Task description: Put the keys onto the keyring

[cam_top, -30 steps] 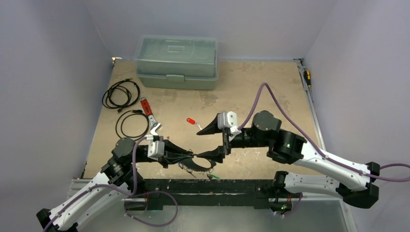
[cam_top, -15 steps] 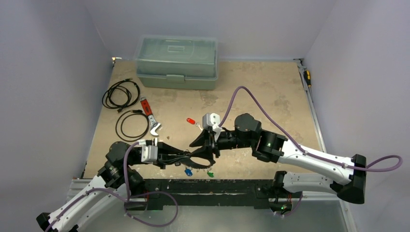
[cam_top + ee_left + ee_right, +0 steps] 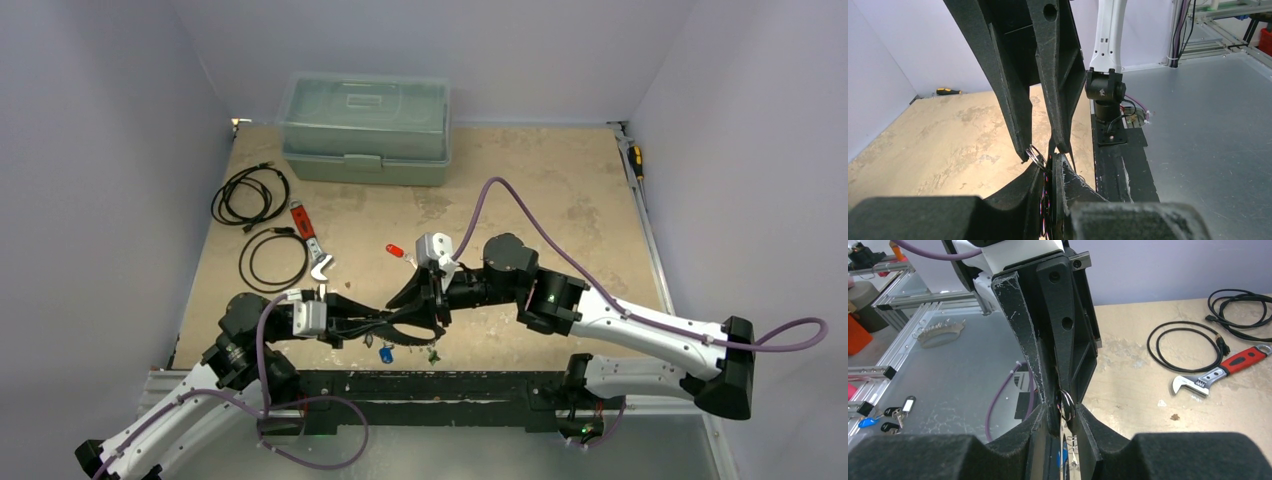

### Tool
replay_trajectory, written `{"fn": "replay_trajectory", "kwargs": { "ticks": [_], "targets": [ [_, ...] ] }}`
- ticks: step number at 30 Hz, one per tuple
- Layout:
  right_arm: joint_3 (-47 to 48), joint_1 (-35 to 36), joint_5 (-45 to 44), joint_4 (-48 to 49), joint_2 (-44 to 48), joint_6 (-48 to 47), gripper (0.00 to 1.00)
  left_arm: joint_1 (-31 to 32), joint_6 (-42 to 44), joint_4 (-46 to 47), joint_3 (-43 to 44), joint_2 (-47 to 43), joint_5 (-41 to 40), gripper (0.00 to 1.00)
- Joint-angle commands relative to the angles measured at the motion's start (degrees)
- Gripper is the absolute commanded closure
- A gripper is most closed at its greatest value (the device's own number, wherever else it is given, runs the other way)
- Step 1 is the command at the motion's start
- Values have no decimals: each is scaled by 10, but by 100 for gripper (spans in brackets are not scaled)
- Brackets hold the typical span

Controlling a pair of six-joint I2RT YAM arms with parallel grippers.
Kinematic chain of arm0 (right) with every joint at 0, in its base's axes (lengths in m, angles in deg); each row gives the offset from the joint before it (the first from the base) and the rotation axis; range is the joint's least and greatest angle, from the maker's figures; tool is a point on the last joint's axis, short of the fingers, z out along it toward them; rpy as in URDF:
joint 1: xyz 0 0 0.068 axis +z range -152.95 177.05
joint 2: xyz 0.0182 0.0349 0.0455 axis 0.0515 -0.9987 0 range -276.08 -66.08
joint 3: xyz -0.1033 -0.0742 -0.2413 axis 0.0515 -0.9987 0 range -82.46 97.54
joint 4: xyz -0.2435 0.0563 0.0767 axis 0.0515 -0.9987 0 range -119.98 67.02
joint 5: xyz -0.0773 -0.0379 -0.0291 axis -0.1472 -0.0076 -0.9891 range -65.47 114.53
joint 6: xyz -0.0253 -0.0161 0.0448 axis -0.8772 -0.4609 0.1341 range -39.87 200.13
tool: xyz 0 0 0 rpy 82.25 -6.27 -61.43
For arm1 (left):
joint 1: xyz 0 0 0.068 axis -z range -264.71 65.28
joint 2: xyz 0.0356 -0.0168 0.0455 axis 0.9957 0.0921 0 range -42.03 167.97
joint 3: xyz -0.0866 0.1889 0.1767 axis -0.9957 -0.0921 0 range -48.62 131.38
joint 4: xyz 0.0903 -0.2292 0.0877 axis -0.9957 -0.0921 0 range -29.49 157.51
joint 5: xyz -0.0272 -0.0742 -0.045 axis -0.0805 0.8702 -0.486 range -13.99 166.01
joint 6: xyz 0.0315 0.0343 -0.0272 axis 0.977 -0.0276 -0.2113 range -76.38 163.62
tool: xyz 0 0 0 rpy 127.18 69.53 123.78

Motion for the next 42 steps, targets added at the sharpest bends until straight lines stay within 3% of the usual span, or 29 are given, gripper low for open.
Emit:
{"fn": "replay_trajectory", "kwargs": {
  "ticks": [1,5,8,13,16,18,20,24,27,32,37,40,42],
  "targets": [
    [10,2,7,29,-4,6,70,0,10,23,18,-5,-12,100],
    [11,2,9,28,-9,5,80,0,10,23,18,-5,-15,100],
    [10,2,10,29,-7,4,100,0,10,21,20,-4,-18,100],
    [6,2,3,25,-1,-3,100,0,12,12,23,0,-32,100],
    [16,2,-22,-5,4,-20,100,0,15,-17,34,6,-48,61],
    [29,2,-43,-40,7,-36,100,0,21,-38,46,11,-51,17],
    [46,2,-60,-78,8,-46,100,0,44,-63,60,15,-56,8],
    [77,2,-77,-138,3,-78,100,0,73,-117,90,33,-59,7],
    [96,2,-82,-172,-2,-90,100,1,93,-149,117,53,-60,12],
    [122,2,-98,-213,-8,-108,100,1,124,-181,153,94,-38,34],
    [169,5,-129,-290,-28,-124,100,1,136,-174,161,123,-24,47],
    [199,9,-170,-336,-45,-121,100,1,132,-171,163,136,-35,46],
    [207,9,-197,-342,-48,-105,100,1,128,-171,160,138,-45,35]
  ]
}}
